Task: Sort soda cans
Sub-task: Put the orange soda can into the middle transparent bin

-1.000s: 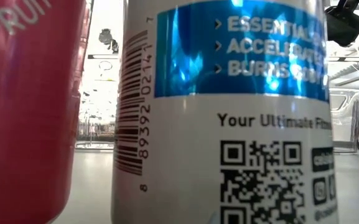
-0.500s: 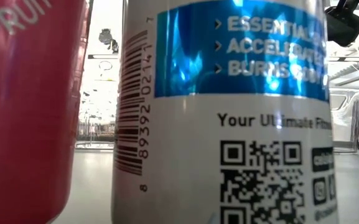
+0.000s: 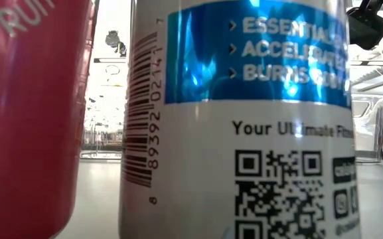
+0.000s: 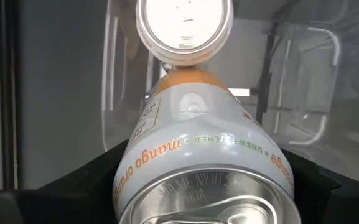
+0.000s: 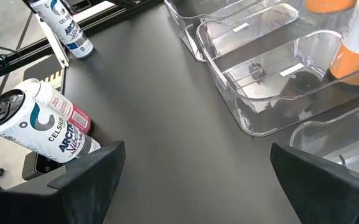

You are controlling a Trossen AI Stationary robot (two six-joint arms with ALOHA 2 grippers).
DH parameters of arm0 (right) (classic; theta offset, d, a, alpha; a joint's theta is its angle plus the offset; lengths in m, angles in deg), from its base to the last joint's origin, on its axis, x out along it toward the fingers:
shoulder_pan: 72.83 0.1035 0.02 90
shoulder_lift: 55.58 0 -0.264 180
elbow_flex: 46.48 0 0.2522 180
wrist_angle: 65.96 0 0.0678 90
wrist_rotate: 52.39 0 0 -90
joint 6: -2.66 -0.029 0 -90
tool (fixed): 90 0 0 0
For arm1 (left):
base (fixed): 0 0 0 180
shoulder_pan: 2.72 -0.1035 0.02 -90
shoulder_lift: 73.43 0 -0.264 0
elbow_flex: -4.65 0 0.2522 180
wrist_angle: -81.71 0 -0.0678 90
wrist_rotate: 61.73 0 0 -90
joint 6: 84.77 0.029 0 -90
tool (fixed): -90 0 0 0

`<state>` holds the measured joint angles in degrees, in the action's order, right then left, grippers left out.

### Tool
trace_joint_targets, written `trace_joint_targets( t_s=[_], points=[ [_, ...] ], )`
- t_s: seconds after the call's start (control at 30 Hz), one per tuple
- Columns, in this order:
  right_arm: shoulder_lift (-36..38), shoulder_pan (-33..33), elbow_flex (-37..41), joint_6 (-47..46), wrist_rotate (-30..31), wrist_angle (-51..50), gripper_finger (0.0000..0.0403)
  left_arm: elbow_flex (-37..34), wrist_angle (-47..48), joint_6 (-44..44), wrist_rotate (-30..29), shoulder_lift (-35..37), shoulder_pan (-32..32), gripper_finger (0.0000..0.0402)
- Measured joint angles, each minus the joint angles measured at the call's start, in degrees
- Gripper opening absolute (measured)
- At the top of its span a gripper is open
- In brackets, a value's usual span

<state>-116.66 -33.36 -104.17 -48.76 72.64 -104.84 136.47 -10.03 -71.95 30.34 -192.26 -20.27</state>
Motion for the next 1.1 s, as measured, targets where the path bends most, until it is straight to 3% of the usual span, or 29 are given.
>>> trace_joint_targets(
  t_s=[0.7,0.97,1.1],
  points=[
    [-0.02,0.00,0.00,-0.87,-0.35,0.51,0.0394,-0.02,-0.59,0.10,-1.02,-9.16,-0.03,0.0305],
    [-0.02,0.00,0.00,-0.87,-0.35,0.50,0.0394,-0.02,-0.69,-0.34,-1.02,-9.26,-0.03,0.0367],
    [-0.02,0.00,0.00,-0.87,-0.35,0.50,0.0394,-0.02,-2.02,-0.37,-1.02,-9.22,-0.06,0.0379]
  ],
)
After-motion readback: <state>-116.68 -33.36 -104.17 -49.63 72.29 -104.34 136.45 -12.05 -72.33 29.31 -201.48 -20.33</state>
